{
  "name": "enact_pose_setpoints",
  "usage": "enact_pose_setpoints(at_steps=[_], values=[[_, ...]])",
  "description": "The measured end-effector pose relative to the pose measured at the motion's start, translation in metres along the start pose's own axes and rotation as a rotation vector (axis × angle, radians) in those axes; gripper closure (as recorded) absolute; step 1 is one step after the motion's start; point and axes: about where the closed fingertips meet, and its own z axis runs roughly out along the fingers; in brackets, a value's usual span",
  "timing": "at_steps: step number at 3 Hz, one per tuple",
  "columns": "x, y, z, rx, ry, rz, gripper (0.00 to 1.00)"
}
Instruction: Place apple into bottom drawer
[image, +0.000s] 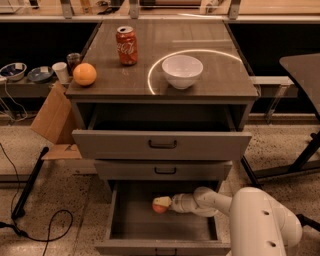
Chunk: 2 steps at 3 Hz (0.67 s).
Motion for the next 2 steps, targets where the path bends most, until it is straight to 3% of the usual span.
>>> enact_pose_setpoints(at_steps=[2], values=[[0.0007, -0.0077, 0.0059, -0.021, 0.006, 0.02, 0.35]])
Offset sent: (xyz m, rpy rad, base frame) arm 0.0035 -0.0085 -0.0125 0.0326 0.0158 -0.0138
